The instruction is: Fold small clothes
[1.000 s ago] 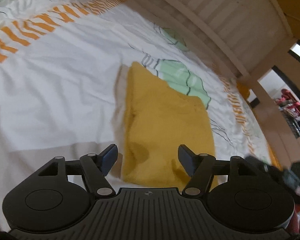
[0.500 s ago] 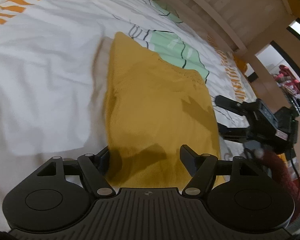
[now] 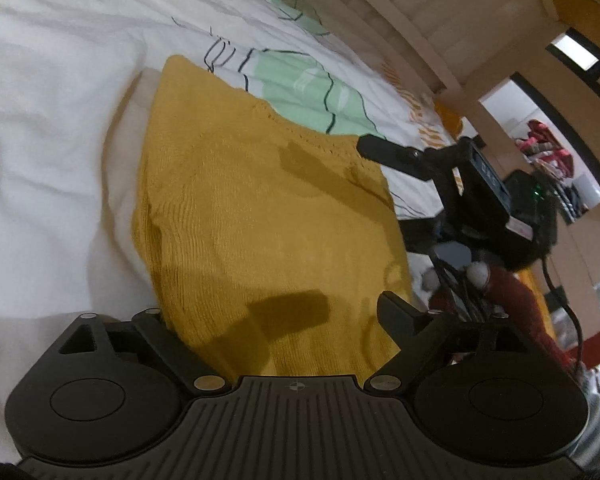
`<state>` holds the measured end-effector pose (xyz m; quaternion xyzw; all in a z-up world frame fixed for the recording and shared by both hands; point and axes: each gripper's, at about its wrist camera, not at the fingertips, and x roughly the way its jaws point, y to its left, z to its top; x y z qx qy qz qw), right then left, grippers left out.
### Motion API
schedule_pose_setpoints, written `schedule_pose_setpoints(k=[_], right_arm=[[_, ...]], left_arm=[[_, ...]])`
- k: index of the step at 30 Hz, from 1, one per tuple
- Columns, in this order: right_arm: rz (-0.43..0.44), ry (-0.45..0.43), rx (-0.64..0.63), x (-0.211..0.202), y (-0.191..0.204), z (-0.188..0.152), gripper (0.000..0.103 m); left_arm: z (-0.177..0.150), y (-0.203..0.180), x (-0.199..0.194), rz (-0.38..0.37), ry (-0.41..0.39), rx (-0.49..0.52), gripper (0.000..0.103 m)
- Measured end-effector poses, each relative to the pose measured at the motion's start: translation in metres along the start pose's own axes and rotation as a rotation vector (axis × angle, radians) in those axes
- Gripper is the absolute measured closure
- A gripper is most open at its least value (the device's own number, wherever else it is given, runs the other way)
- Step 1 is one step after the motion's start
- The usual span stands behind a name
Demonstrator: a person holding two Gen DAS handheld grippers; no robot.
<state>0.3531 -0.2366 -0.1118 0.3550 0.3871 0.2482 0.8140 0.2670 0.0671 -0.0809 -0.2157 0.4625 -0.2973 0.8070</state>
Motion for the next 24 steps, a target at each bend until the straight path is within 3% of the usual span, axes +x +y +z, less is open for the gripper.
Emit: schedule_pose_setpoints(k=[5, 8, 9, 11, 12, 13, 17, 24], right_arm=[[0.018, 0.027, -0.089, -0.005, 0.002, -0.008, 0.001], [0.018, 0.024, -0.099, -0.009, 0.003, -0.011, 0.001], [0.021, 0.023, -0.099, -0.009, 0.003, -0.011, 0.002], [-0.004, 0.018, -0.101, -0.009, 0.004, -0.011, 0.023], [-0.025, 0.025, -0.091, -0.007, 0.004, -0.01, 0.05], [-0.041, 0.04, -0.064, -0.006, 0.001, -0.01, 0.056], [-0.052, 0.006, 0.003, -0.019, 0.004, -0.014, 0.058], [-0.062, 0.0, 0.032, -0.068, 0.039, -0.047, 0.06]], left_arm=[[-0.002, 0.006, -0.007, -0.045, 0.038, -0.065, 0.022], [-0.005, 0.012, -0.012, -0.047, 0.035, -0.118, 0.035], [-0.004, 0.012, -0.011, -0.042, 0.035, -0.128, 0.043], [-0.004, 0.014, -0.009, -0.045, 0.049, -0.135, 0.069], [-0.004, 0.016, -0.007, -0.048, 0.061, -0.15, 0.089], [-0.003, 0.017, -0.005, -0.057, 0.059, -0.169, 0.09], [0.0, 0.015, -0.011, -0.134, 0.052, -0.229, 0.091], [-0.015, -0.022, -0.041, -0.211, 0.095, -0.22, 0.091]])
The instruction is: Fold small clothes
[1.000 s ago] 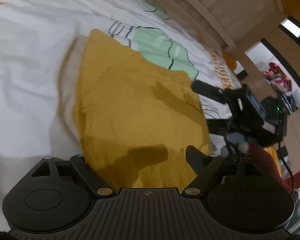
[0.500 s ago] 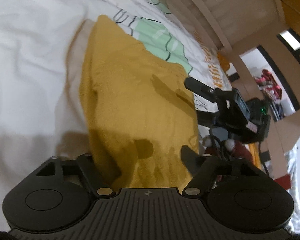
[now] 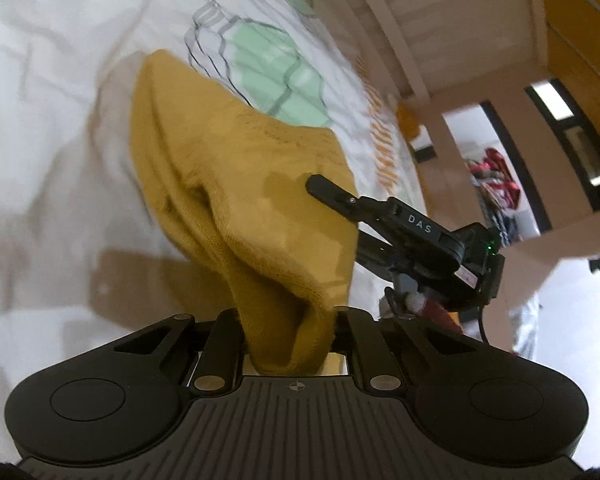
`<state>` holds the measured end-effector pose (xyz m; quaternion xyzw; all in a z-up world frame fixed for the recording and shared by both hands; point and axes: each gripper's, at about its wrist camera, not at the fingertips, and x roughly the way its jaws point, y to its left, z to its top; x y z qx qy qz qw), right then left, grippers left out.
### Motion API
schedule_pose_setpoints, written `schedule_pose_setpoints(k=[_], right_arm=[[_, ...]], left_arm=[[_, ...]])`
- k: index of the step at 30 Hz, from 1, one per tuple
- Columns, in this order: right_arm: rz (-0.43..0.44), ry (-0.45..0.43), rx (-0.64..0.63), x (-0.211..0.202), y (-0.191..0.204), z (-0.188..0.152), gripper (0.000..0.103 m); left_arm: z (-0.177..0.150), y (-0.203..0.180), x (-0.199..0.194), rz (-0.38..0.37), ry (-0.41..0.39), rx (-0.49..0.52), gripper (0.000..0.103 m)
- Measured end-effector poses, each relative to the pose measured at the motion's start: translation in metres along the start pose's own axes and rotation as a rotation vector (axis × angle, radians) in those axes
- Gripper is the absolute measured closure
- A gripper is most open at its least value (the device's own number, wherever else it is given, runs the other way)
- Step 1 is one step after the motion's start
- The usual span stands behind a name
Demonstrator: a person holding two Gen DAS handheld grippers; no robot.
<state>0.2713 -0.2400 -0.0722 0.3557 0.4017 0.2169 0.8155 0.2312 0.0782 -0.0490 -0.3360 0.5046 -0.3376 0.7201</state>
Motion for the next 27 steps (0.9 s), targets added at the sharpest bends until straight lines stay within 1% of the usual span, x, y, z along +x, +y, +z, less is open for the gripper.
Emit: schedule_pose_setpoints(k=[2, 6, 9, 11, 12, 14, 15, 17, 18, 19, 20, 21, 23, 27], right_arm=[[-0.003, 0.013, 0.017, -0.018, 0.006, -0.017, 0.06], [-0.026, 0.048, 0.042, -0.052, 0.015, -0.052, 0.06], [-0.037, 0.075, 0.063, -0.073, 0.014, -0.078, 0.06], [-0.041, 0.084, 0.072, -0.084, 0.013, -0.092, 0.06], [-0.054, 0.081, 0.068, -0.086, 0.013, -0.097, 0.058], [-0.104, 0.062, 0.041, -0.093, 0.011, -0.106, 0.056], [-0.141, 0.047, 0.018, -0.094, 0.011, -0.109, 0.056], [-0.22, 0.001, -0.034, -0.096, 0.008, -0.111, 0.056], [-0.241, -0.024, -0.054, -0.098, 0.007, -0.113, 0.053], [-0.258, -0.048, -0.066, -0.099, 0.005, -0.114, 0.048], [-0.28, -0.07, -0.076, -0.099, 0.003, -0.114, 0.046], [-0.293, -0.082, -0.085, -0.098, 0.002, -0.114, 0.045], [-0.304, -0.103, -0.108, -0.097, 0.002, -0.116, 0.045], [-0.316, -0.143, -0.148, -0.101, 0.007, -0.124, 0.043]], left_arm=[[-0.016, -0.005, -0.003, -0.02, 0.026, -0.009, 0.091], [-0.057, -0.016, -0.009, -0.039, 0.081, -0.015, 0.091], [-0.089, -0.017, -0.014, -0.064, 0.113, -0.051, 0.091], [-0.106, -0.018, -0.016, -0.062, 0.121, -0.049, 0.09], [-0.113, -0.019, -0.016, -0.054, 0.126, -0.042, 0.09], [-0.124, -0.017, -0.015, -0.011, 0.131, -0.025, 0.09], [-0.128, -0.014, -0.015, 0.027, 0.122, -0.007, 0.09], [-0.132, -0.011, -0.013, 0.126, 0.096, 0.042, 0.089], [-0.134, -0.01, -0.012, 0.184, 0.081, 0.073, 0.088], [-0.135, -0.009, -0.011, 0.234, 0.07, 0.102, 0.084], [-0.137, -0.009, -0.009, 0.289, 0.062, 0.14, 0.082], [-0.141, -0.008, -0.008, 0.322, 0.059, 0.168, 0.08], [-0.145, -0.01, -0.007, 0.353, 0.046, 0.203, 0.08], [-0.147, -0.021, -0.014, 0.408, 0.003, 0.236, 0.079]])
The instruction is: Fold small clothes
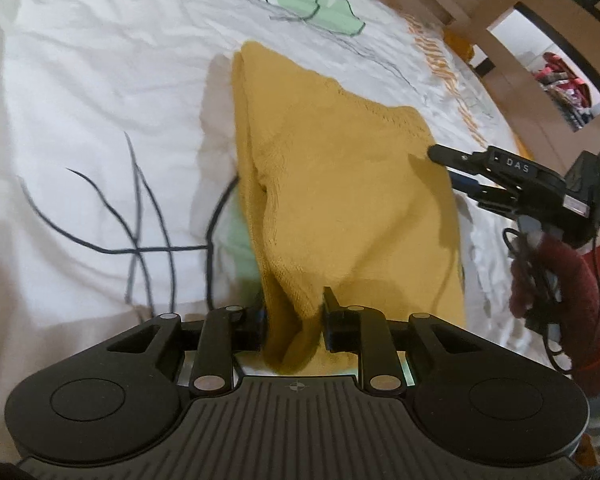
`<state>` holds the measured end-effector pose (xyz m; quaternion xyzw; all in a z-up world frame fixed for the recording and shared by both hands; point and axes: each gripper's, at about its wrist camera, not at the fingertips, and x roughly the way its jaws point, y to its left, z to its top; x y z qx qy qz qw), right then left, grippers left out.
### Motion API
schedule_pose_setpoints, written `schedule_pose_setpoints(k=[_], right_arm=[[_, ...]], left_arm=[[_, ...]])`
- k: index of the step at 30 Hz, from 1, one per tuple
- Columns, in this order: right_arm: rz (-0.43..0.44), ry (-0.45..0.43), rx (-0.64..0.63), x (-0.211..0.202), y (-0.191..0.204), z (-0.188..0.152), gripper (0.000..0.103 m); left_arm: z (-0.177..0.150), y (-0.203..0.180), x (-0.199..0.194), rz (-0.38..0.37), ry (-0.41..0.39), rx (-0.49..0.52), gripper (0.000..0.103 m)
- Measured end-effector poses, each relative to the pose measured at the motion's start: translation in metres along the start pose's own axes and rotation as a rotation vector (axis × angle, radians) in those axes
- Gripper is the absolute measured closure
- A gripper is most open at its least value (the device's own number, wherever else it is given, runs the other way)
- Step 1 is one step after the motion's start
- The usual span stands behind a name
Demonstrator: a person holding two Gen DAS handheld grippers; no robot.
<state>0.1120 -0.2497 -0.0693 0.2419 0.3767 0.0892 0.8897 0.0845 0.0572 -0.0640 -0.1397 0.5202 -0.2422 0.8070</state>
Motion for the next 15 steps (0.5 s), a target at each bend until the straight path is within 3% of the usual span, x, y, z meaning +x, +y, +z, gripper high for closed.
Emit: schedule_pose_setpoints(k=[4, 8, 15], right_arm=[[0.003, -0.066, -0.041, -0.019, 0.008, -0.006, 0.036], [-0.01, -0.119, -0.102, -0.028, 0.02, -0.011, 0.035], [-0.027, -0.126, -0.205, -0.016, 0.043, -0.018, 0.031]], left_arm=[[-0.007, -0.013, -0.024, 0.059, -0.096, 0.094, 0.079], [-0.01, -0.021, -0.05, 0.098, -0.199, 0.17, 0.079], [0.033, -0.038, -0.021, 0.143, -0.27, 0.23, 0.079]])
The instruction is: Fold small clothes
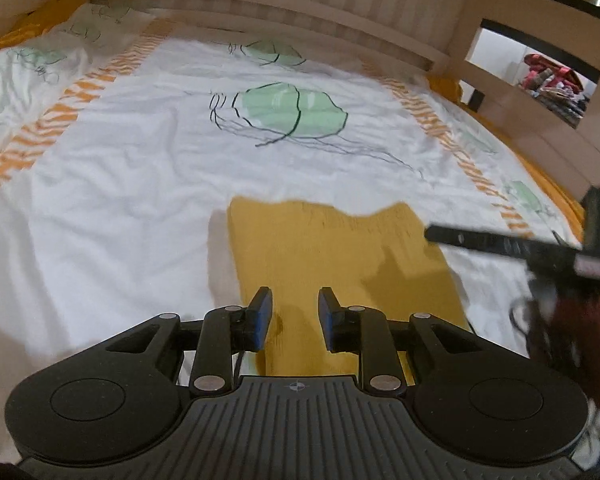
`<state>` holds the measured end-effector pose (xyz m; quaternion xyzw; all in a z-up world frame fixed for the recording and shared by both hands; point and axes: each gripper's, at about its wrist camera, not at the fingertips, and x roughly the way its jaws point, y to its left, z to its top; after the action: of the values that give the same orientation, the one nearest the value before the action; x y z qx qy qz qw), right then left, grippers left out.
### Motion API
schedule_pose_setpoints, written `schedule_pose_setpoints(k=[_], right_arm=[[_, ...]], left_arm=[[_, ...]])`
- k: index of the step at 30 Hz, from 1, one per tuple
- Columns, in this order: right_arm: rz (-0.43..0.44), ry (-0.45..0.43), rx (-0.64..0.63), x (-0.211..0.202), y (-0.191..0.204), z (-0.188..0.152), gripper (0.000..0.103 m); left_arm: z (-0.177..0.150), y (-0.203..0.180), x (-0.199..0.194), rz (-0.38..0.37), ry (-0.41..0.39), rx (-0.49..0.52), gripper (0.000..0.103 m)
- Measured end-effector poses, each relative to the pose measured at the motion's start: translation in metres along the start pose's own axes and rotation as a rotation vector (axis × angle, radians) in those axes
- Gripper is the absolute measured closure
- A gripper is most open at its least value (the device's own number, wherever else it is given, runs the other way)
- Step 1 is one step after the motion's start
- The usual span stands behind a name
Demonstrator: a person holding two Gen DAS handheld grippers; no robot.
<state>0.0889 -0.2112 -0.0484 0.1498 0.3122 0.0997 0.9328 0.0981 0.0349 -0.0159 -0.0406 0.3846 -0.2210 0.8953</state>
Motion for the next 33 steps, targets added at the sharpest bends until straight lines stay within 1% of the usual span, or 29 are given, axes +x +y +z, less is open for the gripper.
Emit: schedule_pose_setpoints(k=[5, 7, 10, 13, 14, 15, 16, 18, 20, 26, 28, 31, 33], right_arm=[[-0.02, -0.004, -0.029, 0.011, 0.006, 0.001, 0.03], [-0.034, -0.005, -0.042, 0.016, 0.008, 0.002, 0.029], [-0.065, 0.0, -0.078, 0.025, 0.009, 0.002, 0.028], [-0.087, 0.022, -0.084, 0.038, 0.007, 0.002, 0.027], [-0.096, 0.031, -0.082, 0.043, 0.006, 0.001, 0.027], [-0.106, 0.04, -0.079, 0.047, 0.004, 0.0, 0.024], [-0.116, 0.05, -0.071, 0.052, 0.001, -0.002, 0.019], [-0.122, 0.058, -0.041, 0.058, -0.008, -0.005, 0.014], [-0.114, 0.053, -0.011, 0.061, -0.016, -0.007, 0.013], [-0.112, 0.026, -0.001, 0.059, -0.02, -0.01, 0.011], [-0.123, 0.019, 0.013, 0.057, -0.021, -0.009, 0.011], [-0.162, -0.001, 0.031, 0.051, -0.024, -0.007, 0.01], [-0.176, 0.002, 0.052, 0.049, -0.028, -0.005, 0.01]], left_arm=[[0.02, -0.007, 0.035, 0.028, -0.025, 0.038, 0.079], [0.024, -0.011, 0.047, 0.024, -0.024, 0.052, 0.079], [0.025, -0.016, 0.06, 0.015, -0.016, 0.086, 0.079], [0.024, -0.022, 0.077, 0.013, -0.013, 0.125, 0.078], [0.024, -0.023, 0.083, 0.023, -0.004, 0.133, 0.079], [0.023, -0.023, 0.09, 0.037, 0.01, 0.136, 0.079], [0.022, -0.02, 0.096, 0.045, 0.02, 0.132, 0.078], [0.02, -0.015, 0.103, 0.051, 0.018, 0.116, 0.078], [0.02, -0.01, 0.105, 0.052, 0.013, 0.097, 0.075], [0.024, 0.004, 0.109, 0.027, 0.02, -0.006, 0.075], [0.024, 0.006, 0.107, 0.02, 0.017, -0.024, 0.075], [0.022, 0.007, 0.102, 0.014, -0.001, -0.03, 0.075], [0.021, 0.009, 0.096, 0.011, -0.016, -0.033, 0.075]])
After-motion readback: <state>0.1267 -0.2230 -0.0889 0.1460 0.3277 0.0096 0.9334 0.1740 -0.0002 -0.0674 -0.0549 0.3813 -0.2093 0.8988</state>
